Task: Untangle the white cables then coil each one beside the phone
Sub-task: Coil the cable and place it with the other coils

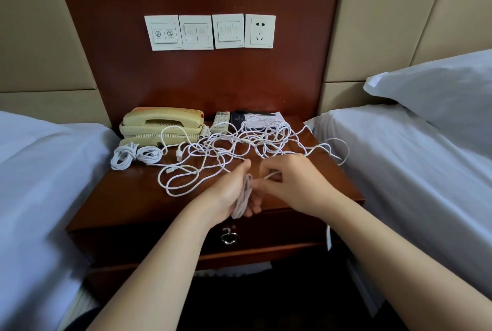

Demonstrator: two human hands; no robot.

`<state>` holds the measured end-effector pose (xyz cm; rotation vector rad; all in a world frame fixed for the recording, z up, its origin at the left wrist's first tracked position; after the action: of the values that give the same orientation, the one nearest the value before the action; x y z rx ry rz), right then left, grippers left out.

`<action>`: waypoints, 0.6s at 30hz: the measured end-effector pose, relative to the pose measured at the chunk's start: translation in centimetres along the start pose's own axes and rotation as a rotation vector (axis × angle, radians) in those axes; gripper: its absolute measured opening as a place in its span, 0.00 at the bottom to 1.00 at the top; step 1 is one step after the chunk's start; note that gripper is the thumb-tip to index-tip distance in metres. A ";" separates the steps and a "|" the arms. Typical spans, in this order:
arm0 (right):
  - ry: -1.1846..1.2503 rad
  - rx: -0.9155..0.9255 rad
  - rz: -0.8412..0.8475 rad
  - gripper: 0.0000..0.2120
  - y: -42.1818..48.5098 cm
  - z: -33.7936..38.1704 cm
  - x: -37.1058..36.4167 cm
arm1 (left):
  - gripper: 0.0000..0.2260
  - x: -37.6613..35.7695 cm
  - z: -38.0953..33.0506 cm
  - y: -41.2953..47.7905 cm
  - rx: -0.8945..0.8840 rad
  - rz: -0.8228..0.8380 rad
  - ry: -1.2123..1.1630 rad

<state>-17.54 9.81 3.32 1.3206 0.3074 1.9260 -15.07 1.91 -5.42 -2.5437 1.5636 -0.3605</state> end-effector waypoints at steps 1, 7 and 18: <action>0.036 -0.029 -0.022 0.16 0.2 -0.6 0.2 | 0.30 -1.0 0.2 -0.3 0.033 0.099 -0.023; 0.226 -0.013 0.080 0.08 0.3 -0.5 -1.3 | 0.22 -3.1 -0.2 -2.4 0.130 0.385 -0.165; 0.104 -0.016 0.046 0.26 0.4 -1.7 -1.1 | 0.25 -2.2 -1.0 -2.1 0.038 0.187 -0.210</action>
<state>-19.00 9.15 2.01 1.2297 0.3147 2.0354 -14.55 4.84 -4.28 -2.2965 1.6770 -0.0971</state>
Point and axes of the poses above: each hand's wrist, its own y-axis towards the middle knuckle, its own x-axis out of the back of the hand, z = x × y, the point moved 10 cm from there along y, towards the middle knuckle, and after that the axes turned 9 degrees about -z, right-handed, at the moved point
